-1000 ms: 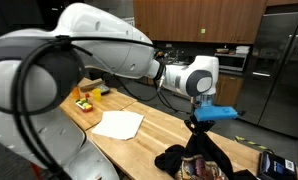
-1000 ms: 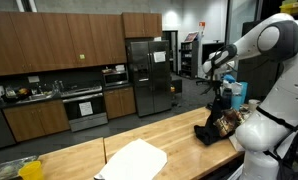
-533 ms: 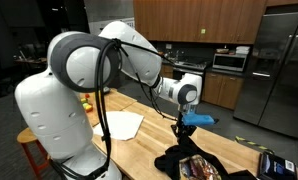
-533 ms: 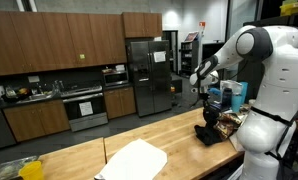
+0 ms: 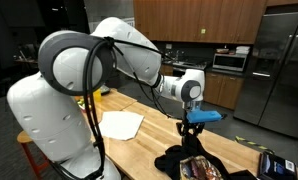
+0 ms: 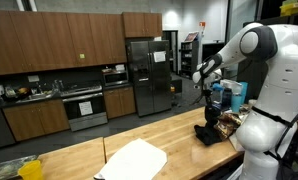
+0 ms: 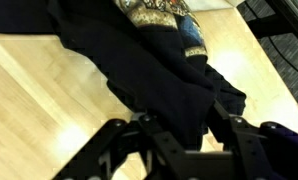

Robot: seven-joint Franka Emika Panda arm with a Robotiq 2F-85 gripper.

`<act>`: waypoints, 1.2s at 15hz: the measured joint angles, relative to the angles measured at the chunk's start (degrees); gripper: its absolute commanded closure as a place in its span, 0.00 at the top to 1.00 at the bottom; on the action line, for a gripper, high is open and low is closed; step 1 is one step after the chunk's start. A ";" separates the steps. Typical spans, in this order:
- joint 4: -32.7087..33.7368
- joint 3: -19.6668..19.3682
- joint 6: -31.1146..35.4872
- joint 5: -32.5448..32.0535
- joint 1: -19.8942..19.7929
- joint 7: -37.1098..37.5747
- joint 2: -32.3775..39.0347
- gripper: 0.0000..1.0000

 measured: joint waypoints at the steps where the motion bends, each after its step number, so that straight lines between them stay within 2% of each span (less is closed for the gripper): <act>1: 0.43 0.29 0.40 -2.80 -0.26 1.78 -0.93 0.92; 3: 1.05 1.33 0.45 -8.38 -0.53 5.08 -4.53 1.00; 6: 1.05 4.23 0.56 -14.55 -0.19 7.91 -11.67 1.00; 9: 0.78 6.75 2.95 -13.55 2.66 8.47 -16.29 1.00; 13: -0.49 6.72 9.99 -0.16 9.29 8.58 -14.95 1.00; 16: -1.18 6.66 15.79 12.92 14.89 5.96 -9.51 1.00; 18: -0.04 7.18 17.93 22.82 19.19 1.65 -4.41 1.00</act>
